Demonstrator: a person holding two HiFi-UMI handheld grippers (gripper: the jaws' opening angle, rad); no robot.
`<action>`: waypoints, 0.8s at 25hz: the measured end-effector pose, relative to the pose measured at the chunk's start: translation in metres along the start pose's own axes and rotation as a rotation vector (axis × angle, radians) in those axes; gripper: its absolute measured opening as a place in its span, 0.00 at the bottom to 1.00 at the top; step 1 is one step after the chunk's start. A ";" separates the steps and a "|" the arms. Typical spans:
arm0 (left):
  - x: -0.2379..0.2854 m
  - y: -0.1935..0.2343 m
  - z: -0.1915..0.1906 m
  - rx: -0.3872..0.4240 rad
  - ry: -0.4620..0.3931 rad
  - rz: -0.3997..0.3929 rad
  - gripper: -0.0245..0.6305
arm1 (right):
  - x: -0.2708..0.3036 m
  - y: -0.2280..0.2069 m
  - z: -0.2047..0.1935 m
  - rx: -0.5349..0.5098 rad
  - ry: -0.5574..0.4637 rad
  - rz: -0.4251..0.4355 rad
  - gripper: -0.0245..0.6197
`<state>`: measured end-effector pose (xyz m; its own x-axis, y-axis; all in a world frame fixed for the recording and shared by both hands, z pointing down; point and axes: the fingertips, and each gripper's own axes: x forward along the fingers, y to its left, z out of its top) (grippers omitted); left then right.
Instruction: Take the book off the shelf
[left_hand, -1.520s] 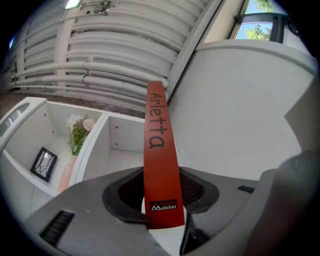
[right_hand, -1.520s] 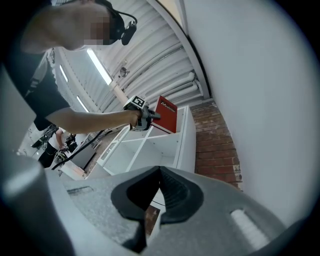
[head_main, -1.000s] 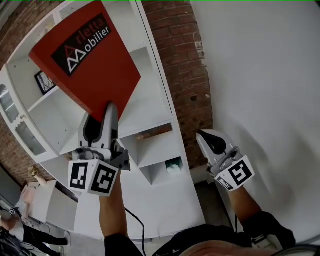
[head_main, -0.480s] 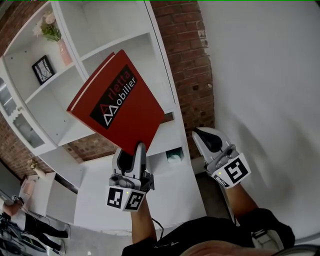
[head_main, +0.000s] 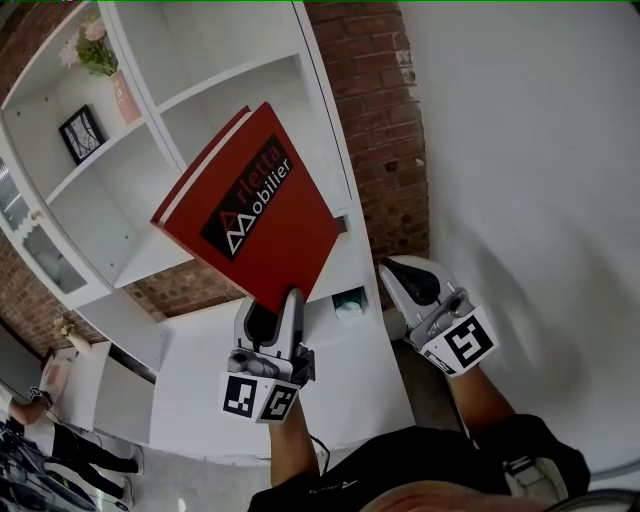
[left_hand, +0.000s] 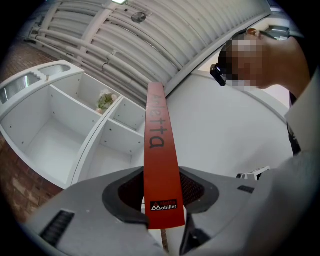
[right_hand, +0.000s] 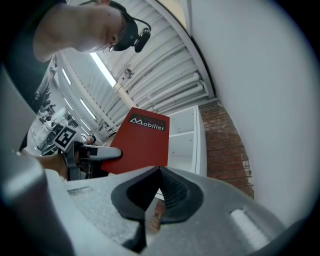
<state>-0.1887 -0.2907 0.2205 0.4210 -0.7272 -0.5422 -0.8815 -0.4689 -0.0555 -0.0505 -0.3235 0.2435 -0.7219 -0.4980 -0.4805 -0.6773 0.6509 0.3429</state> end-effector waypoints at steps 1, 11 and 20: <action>0.000 0.000 0.000 -0.001 0.000 0.002 0.28 | 0.000 0.000 -0.001 0.000 0.002 -0.002 0.04; 0.001 0.000 -0.001 -0.004 -0.014 -0.002 0.28 | -0.003 -0.003 -0.006 -0.002 0.003 -0.010 0.04; 0.001 0.000 -0.001 -0.001 -0.017 0.002 0.28 | -0.009 -0.004 -0.010 0.001 0.004 -0.016 0.04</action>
<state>-0.1882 -0.2919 0.2207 0.4158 -0.7196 -0.5561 -0.8821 -0.4681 -0.0537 -0.0428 -0.3276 0.2540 -0.7113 -0.5110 -0.4827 -0.6889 0.6433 0.3340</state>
